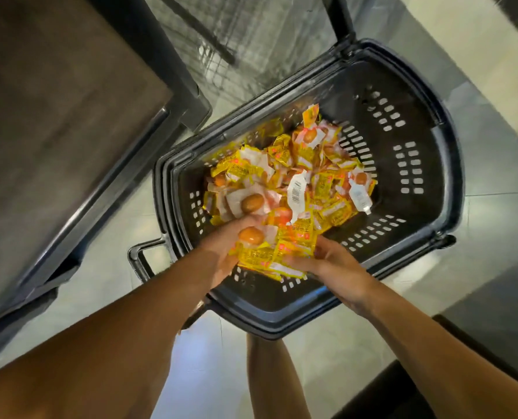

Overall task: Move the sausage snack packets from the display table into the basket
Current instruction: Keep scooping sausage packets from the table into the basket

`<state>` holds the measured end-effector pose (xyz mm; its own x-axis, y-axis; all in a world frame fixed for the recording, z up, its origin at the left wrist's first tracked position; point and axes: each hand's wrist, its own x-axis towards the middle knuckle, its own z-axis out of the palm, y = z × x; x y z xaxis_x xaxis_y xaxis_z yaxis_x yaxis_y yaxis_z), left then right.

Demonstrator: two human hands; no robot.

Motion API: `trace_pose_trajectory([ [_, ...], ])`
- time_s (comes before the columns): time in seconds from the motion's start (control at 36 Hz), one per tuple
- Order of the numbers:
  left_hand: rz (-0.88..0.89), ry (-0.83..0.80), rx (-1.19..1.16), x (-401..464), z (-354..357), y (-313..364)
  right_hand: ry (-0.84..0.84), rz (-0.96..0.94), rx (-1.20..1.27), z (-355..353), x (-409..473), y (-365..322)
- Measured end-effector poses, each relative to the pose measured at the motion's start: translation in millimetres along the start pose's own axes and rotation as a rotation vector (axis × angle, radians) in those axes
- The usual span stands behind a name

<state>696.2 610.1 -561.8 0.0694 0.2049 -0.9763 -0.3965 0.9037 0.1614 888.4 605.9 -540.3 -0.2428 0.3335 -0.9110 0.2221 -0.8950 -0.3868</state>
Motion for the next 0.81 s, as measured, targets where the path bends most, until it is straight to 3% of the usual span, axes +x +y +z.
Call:
trace_pose_trajectory([
  [0.22,0.187,0.079,0.221,9.1,-17.7,17.9,0.268,0.064,0.058,-39.6,19.6,-5.6],
  [0.33,0.213,0.050,0.302,22.6,-14.4,21.9,0.294,0.078,-0.165,-68.1,49.0,-14.4],
  [0.42,0.229,0.016,0.303,35.5,-5.2,17.9,0.486,0.074,-0.285,-97.6,76.6,-21.6],
  [0.5,0.194,0.019,0.314,54.0,1.1,7.9,0.635,0.116,-0.248,-122.4,106.3,-23.9],
  [0.69,0.161,0.106,0.361,105.9,-8.0,-18.0,0.686,0.375,-0.146,-136.2,172.4,-18.1],
  [0.81,0.153,0.104,0.382,119.7,-13.3,-24.2,0.647,0.329,-0.063,-141.5,194.5,-10.3],
])
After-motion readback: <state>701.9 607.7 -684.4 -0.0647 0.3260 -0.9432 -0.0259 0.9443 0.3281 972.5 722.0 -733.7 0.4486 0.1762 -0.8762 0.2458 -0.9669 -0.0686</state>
